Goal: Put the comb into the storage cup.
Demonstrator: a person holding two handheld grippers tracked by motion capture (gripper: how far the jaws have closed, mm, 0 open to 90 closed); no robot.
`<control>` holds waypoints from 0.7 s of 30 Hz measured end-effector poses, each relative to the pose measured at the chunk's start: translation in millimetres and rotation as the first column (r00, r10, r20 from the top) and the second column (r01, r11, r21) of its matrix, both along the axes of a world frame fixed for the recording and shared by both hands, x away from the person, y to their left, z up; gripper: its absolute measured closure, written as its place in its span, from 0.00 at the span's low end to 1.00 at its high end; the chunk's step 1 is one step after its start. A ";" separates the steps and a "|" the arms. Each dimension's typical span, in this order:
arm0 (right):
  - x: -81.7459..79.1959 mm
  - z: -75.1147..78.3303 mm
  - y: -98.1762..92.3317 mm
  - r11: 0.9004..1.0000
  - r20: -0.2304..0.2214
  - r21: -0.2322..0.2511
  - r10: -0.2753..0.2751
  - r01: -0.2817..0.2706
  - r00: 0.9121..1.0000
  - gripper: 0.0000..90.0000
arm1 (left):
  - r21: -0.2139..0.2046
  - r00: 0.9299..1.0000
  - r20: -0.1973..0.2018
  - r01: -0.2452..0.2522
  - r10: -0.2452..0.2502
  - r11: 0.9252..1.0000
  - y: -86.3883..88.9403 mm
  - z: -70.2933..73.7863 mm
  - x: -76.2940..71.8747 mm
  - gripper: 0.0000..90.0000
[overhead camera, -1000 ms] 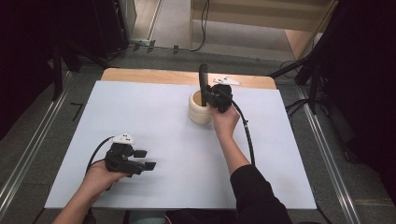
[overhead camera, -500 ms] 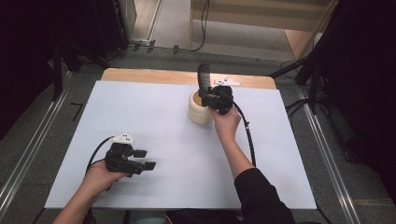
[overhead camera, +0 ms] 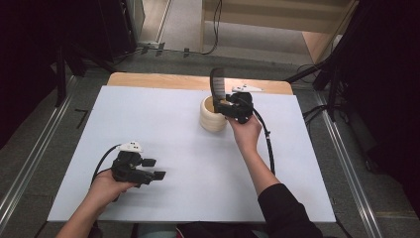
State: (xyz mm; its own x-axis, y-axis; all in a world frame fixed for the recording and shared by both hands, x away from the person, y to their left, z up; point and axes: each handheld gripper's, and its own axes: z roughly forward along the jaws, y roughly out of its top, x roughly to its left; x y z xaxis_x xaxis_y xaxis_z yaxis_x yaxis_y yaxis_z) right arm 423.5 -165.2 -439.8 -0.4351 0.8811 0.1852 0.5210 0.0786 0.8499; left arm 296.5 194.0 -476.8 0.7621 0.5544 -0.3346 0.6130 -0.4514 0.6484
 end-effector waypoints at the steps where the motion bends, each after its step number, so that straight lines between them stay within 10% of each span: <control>1: -1.2 0.3 -1.1 1.000 -0.002 0.003 0.005 -0.005 1.000 0.41 | 0.001 1.000 0.000 0.001 -0.001 1.000 0.1 0.0 0.0 0.34; 21: -29.3 4.3 -30.0 0.999 -0.025 0.026 0.030 -0.029 0.999 0.38 | 0.002 1.000 0.004 -0.008 0.008 1.000 1.5 0.6 0.0 0.34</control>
